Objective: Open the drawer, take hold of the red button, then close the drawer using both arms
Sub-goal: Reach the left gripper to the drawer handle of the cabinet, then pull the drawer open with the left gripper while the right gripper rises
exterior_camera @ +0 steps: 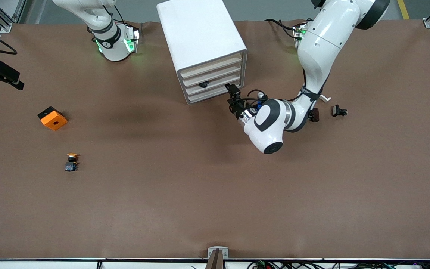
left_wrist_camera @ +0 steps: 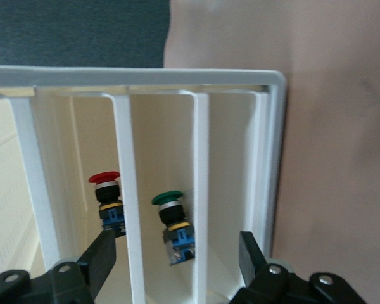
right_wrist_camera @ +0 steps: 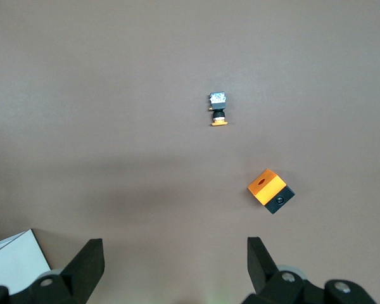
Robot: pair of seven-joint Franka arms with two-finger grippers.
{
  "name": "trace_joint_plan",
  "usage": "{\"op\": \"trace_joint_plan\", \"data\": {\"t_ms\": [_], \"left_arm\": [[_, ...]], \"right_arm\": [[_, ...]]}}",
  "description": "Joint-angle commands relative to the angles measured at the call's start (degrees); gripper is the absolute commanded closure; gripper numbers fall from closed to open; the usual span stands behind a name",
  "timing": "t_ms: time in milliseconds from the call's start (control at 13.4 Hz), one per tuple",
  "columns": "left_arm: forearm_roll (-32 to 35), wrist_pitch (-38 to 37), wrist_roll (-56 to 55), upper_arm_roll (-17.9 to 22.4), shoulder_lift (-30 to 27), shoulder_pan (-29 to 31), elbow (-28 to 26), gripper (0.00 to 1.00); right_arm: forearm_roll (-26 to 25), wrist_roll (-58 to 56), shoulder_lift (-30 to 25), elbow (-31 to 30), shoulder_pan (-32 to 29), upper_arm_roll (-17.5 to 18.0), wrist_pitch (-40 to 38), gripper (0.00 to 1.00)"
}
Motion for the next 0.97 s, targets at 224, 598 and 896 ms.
{"op": "trace_joint_plan", "data": {"t_ms": [224,598,896], "left_arm": [[-3.64,-3.26,-1.69,0.22,1.41,-3.18,1.52,0.34],[-6.01,-3.26,-1.25,0.22,1.85,-5.65,1.52,0.41],[-6.01,-3.26,-0.64,0.13,2.38,-7.06,1.52,0.52]], "right_arm": [[-0.29,-0.24,0.89,0.57,-0.10,0.32,-0.41,0.00],[3.49,0.46,5.98,0.57,-0.28,0.32,-0.23,0.00],[4.90,0.37,9.41,0.57,-0.10,0.32,0.83,0.00]]}}
